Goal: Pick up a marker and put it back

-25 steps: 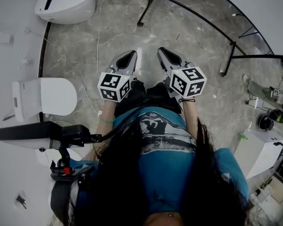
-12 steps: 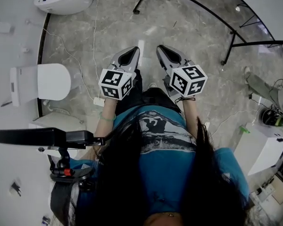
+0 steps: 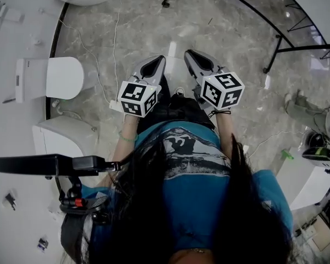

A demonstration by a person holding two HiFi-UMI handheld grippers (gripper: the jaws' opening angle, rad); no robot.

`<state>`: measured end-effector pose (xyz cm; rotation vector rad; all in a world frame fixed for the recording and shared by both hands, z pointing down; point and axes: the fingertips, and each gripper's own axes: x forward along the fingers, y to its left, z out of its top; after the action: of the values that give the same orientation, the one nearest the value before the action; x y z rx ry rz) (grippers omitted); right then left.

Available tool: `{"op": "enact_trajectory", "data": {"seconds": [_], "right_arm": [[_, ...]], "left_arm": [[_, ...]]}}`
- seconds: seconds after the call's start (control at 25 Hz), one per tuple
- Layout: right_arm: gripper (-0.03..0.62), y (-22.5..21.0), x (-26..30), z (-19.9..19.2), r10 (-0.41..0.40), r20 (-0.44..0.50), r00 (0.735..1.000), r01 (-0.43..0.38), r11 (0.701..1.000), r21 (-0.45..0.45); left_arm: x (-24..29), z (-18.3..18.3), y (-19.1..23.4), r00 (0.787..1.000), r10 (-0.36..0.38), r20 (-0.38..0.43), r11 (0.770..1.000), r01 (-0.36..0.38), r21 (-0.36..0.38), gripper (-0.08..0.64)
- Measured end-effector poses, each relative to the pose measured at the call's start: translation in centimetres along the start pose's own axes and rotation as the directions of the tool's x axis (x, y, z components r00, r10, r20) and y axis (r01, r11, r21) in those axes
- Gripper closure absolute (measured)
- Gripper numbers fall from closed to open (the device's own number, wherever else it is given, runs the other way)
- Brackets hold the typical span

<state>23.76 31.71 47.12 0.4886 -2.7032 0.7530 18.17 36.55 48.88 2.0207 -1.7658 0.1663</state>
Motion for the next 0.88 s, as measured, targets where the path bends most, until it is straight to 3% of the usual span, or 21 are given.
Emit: {"op": "enact_trajectory", "data": {"seconds": [0.36, 0.88], "right_arm": [[0.561, 2.3, -4.1, -1.6, 0.02, 0.038, 0.999, -0.019, 1.0, -0.021], [0.563, 3.0, -3.4, -1.9, 0.028, 0.036, 0.999, -0.026, 0.998, -0.056]], "left_arm": [[-3.8, -1.4, -3.4, 1.0, 0.022, 0.017, 0.999, -0.022, 0.033, 0.558], [-4.1, -1.6, -2.4, 0.999, 0.032, 0.027, 0.998, -0.033, 0.045, 0.557]]}}
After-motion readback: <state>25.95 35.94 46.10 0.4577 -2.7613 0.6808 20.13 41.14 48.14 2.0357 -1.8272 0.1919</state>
